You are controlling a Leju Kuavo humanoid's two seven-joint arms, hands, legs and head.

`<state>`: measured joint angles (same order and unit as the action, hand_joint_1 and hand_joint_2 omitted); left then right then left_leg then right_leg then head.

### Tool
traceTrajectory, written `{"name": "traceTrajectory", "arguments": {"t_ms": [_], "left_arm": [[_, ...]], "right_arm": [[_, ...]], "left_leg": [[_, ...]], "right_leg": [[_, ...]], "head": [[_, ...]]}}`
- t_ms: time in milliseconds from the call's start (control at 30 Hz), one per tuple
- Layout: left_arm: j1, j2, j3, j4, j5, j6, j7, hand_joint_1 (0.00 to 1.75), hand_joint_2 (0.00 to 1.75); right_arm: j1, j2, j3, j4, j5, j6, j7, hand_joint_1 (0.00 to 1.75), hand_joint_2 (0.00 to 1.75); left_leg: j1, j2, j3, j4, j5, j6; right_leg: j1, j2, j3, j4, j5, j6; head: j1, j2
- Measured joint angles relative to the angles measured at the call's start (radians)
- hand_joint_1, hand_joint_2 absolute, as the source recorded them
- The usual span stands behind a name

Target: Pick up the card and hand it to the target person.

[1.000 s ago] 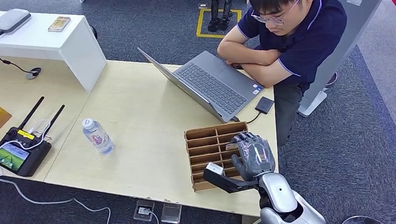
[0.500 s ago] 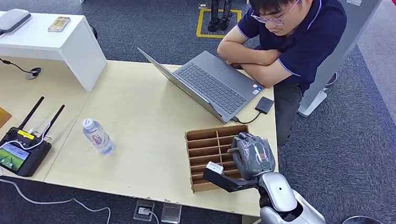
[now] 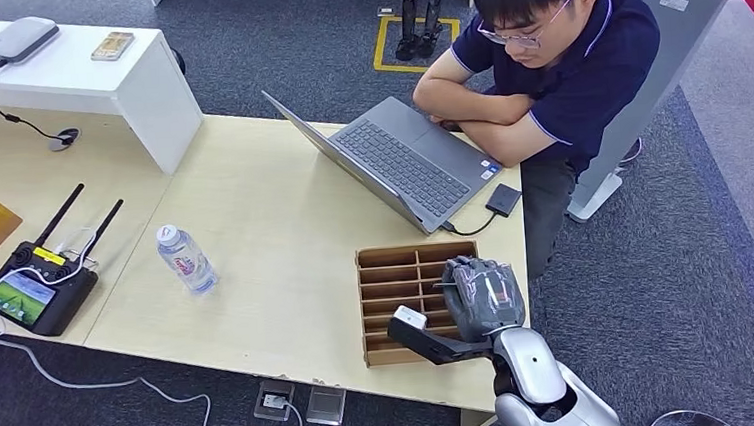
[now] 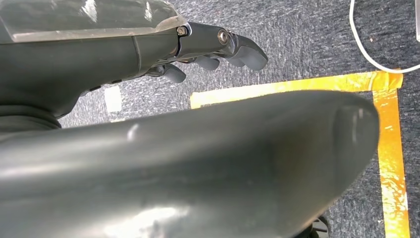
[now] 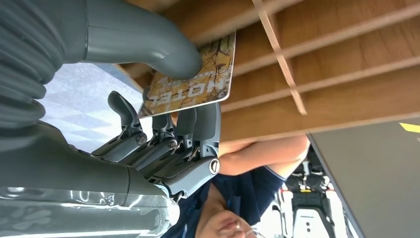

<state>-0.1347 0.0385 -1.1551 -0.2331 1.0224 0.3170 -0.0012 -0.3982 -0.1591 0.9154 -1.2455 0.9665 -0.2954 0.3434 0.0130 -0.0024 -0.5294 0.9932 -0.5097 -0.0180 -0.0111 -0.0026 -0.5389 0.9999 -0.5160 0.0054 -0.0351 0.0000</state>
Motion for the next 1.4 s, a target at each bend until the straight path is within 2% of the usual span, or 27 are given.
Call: {"name": "traceTrajectory", "arguments": {"t_ms": [333,567,1000,1200,1400], "left_arm": [[0.001,0.003,0.000,0.000,0.001,-0.041,-0.023,0.00,0.00],[0.006,0.009,0.000,0.000,0.003,-0.018,-0.026,0.00,0.00],[0.018,0.011,0.000,0.000,0.005,-0.012,-0.026,0.00,0.00],[0.010,0.011,0.000,0.000,0.000,-0.013,-0.013,0.00,0.00],[0.002,0.010,0.000,0.000,-0.001,-0.014,-0.008,0.00,0.00]], "right_arm": [[0.002,0.001,-0.001,0.001,-0.002,-0.011,-0.015,1.45,1.75],[0.000,0.000,-0.007,-0.010,-0.003,-0.026,-0.021,1.45,1.75],[-0.118,-0.037,-0.074,-0.246,0.033,-0.025,-0.005,1.45,1.75],[-0.174,-0.038,-0.077,-0.242,0.060,-0.119,-0.027,1.45,1.75],[-0.202,-0.026,-0.075,-0.143,0.043,-0.216,-0.051,1.45,1.75]], "left_leg": [[0.000,0.000,0.000,0.000,0.000,0.000],[0.000,0.000,0.000,0.000,0.000,0.000],[0.000,0.000,0.000,0.000,0.000,0.000],[0.000,0.000,0.000,0.000,0.000,0.000],[0.000,0.000,0.000,0.000,0.000,0.000]], "right_leg": [[0.000,0.000,0.000,0.000,0.000,0.000],[0.000,0.000,0.000,0.000,0.000,0.000],[0.000,0.000,0.000,0.000,0.000,0.000],[0.000,0.000,0.000,0.000,0.000,0.000],[0.000,0.000,0.000,0.000,0.000,0.000]], "head": [[0.000,0.000],[0.000,0.000],[0.000,0.000],[0.000,0.000],[0.000,0.000]]}}
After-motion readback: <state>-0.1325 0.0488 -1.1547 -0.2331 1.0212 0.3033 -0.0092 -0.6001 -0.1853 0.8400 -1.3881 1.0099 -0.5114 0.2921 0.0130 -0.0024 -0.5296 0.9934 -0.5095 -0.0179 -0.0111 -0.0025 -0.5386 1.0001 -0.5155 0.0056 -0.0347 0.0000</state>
